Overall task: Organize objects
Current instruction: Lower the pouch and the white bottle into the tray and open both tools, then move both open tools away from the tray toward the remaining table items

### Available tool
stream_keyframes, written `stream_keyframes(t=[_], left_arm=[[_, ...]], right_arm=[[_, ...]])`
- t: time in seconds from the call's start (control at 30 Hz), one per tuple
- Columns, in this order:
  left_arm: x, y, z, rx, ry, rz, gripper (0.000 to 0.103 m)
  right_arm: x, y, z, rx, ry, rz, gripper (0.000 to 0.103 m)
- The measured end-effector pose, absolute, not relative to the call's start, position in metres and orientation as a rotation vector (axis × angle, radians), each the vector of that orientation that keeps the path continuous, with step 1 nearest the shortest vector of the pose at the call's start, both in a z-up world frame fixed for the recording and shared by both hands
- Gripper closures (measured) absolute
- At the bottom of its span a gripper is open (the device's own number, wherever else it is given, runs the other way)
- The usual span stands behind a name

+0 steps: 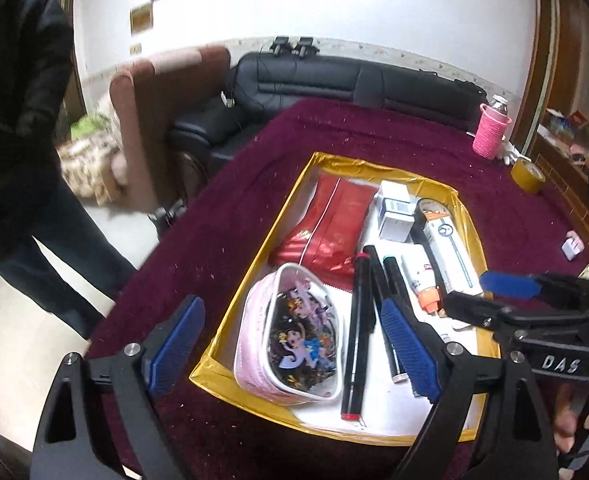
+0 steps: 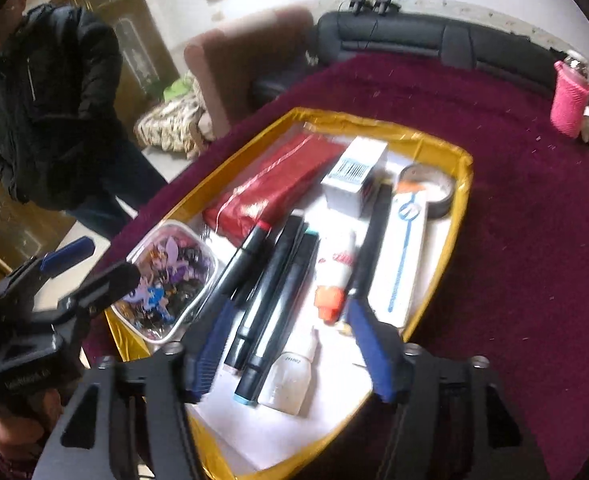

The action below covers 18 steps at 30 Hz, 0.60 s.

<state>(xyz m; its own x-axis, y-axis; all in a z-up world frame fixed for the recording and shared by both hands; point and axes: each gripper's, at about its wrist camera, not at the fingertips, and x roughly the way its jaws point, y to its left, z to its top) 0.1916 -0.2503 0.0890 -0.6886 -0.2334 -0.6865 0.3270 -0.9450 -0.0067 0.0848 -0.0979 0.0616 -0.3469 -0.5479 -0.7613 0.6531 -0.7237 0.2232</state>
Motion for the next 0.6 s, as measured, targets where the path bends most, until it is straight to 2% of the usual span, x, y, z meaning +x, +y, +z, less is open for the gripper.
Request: stream_keyframes(t=[0.13,0.27,0.6], left_arm=[[0.193,-0.227,0.099,1.0,0.057,-2.629,0.011],[0.192,-0.207,0.105,0.978,-0.034,-2.637,0.01],[0.178,-0.169,0.106,1.009,-0.135,-2.651,0.01]], right_arm=[[0.091,-0.079,0.069,1.111,0.125,-2.14,0.024],[0.09,-0.056,0.069,1.124,0.085,-2.172,0.023],[0.074,0.012,0.071,1.147,-0.04,-2.24,0.021]])
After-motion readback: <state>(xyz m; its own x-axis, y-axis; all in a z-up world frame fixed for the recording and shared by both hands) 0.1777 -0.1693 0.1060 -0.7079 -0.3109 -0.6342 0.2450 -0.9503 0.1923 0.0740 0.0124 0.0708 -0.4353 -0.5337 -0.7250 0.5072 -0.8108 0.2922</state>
